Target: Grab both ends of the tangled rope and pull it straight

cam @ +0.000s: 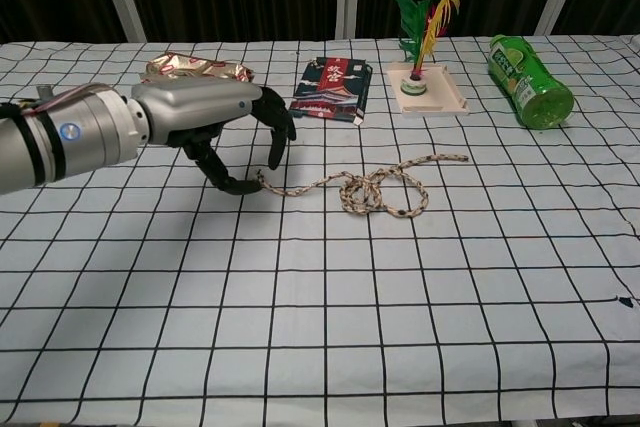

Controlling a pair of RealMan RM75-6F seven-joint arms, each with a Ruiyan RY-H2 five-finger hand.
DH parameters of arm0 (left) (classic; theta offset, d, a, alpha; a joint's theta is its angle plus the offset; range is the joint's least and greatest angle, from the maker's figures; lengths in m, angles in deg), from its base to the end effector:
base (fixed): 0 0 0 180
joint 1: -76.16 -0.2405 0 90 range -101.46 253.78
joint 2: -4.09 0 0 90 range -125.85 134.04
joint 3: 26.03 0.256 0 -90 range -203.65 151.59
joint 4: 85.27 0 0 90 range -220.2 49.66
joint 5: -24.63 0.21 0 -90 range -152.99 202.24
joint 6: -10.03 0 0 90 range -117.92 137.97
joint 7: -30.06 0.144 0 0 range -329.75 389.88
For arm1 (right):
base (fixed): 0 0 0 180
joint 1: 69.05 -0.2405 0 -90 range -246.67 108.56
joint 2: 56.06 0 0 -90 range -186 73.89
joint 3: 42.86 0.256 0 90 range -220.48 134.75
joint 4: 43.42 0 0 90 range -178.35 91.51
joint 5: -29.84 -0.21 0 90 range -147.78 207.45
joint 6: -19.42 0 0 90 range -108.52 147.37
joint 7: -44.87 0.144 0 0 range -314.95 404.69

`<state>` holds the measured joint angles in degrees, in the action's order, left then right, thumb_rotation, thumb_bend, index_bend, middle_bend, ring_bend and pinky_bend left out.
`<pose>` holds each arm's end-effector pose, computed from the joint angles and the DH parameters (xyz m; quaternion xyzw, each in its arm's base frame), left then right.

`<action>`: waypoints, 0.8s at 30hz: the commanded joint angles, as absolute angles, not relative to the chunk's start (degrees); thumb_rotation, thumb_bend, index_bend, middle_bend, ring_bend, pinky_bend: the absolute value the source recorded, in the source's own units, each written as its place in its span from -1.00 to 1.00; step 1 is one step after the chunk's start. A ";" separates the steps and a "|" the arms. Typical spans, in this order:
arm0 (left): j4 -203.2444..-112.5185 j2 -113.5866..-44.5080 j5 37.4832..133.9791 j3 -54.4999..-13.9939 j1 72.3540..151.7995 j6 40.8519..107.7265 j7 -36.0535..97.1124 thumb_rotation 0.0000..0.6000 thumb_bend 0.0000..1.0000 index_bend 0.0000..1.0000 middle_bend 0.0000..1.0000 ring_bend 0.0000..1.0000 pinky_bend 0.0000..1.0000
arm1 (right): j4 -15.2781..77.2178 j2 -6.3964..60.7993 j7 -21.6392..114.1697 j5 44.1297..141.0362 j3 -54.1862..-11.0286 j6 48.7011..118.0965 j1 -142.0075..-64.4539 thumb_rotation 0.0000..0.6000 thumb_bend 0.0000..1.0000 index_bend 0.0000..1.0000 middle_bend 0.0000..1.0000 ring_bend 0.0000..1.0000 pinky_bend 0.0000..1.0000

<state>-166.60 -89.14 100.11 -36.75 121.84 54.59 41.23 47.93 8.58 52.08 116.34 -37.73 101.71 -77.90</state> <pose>-0.1084 0.3299 -0.0592 -0.8063 -0.3567 -0.3720 0.2903 -0.2979 -0.2107 0.1566 0.5885 -0.4030 0.4424 0.5436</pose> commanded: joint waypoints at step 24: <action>-160.27 -97.62 88.83 -35.86 125.15 57.55 56.67 0.96 -0.43 -0.01 -0.90 -1.00 -1.00 | 47.56 8.22 53.18 116.27 -37.78 102.26 -77.53 1.00 -0.38 -0.95 -0.80 -1.00 -1.00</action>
